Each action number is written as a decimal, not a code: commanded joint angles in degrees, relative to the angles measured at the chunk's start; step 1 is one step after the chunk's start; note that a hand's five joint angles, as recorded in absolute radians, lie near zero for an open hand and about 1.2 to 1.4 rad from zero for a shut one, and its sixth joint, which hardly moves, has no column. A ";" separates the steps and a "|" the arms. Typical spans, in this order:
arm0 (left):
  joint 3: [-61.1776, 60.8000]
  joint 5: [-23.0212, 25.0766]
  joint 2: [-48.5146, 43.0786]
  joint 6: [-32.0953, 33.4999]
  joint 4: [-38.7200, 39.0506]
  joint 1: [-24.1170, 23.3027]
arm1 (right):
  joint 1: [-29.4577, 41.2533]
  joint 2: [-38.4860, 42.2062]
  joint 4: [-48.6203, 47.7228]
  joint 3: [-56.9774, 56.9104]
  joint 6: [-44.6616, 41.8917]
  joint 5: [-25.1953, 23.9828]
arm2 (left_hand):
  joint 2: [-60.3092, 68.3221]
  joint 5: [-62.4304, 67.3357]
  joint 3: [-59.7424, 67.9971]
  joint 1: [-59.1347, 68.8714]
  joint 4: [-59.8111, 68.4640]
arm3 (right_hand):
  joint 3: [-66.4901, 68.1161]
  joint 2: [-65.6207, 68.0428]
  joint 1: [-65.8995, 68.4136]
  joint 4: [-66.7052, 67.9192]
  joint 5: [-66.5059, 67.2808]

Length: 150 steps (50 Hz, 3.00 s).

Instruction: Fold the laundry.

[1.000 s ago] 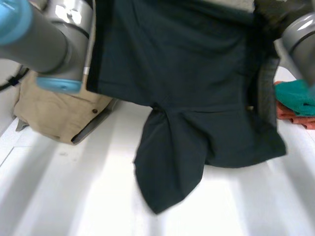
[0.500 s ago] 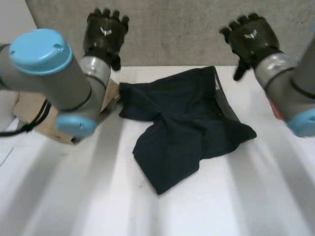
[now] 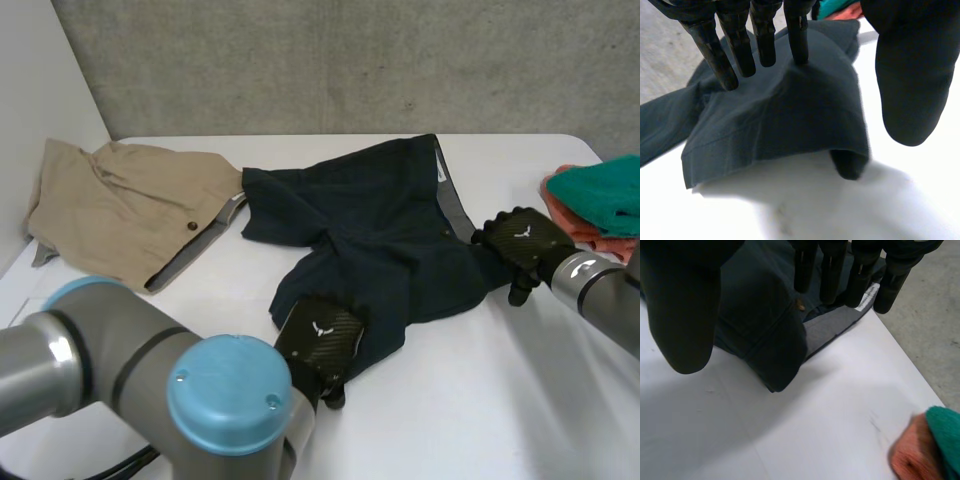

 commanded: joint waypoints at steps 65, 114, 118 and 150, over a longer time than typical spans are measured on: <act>23.69 8.36 -5.69 23.92 0.37 16.30 | 5.77 -4.69 13.39 -9.87 -9.13 22.67 | 60.27 60.06 60.44 60.46 60.17 | 58.78 59.07 58.83 58.75 58.43; 6.22 11.52 1.32 21.82 8.81 14.01 | -7.49 -10.13 -0.49 14.29 8.45 6.07 | -9.73 -9.94 -9.56 -9.54 -9.83 | 9.52 9.80 9.56 9.48 9.17; 6.22 11.44 1.32 21.55 8.81 14.01 | -7.58 -8.19 -1.21 13.85 7.93 6.15 | -9.73 -9.94 -9.56 -9.54 -9.83 | 43.05 43.34 43.10 43.02 42.70; -0.45 11.00 12.66 17.34 8.72 16.30 | 25.96 -12.70 -14.83 12.61 -15.35 2.65 | -9.73 -9.94 -9.56 -9.54 -9.83 | 58.78 59.07 58.83 58.75 58.43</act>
